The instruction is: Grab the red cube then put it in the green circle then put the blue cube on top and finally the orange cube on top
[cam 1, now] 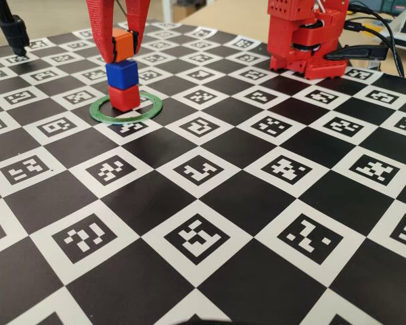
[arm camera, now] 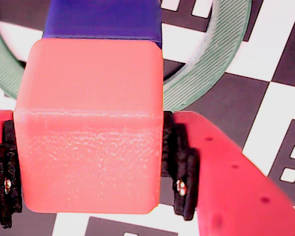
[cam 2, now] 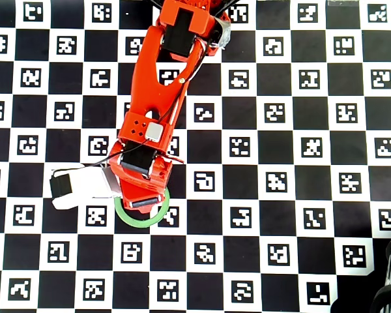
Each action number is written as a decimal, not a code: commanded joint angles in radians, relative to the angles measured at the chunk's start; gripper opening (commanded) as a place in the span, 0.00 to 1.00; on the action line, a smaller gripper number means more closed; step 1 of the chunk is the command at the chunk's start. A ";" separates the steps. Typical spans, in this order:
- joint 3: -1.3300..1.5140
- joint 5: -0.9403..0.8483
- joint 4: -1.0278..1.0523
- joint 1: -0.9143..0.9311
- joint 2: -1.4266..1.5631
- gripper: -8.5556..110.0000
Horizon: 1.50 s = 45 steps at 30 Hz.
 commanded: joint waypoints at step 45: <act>0.021 0.035 -0.034 -0.011 0.058 0.15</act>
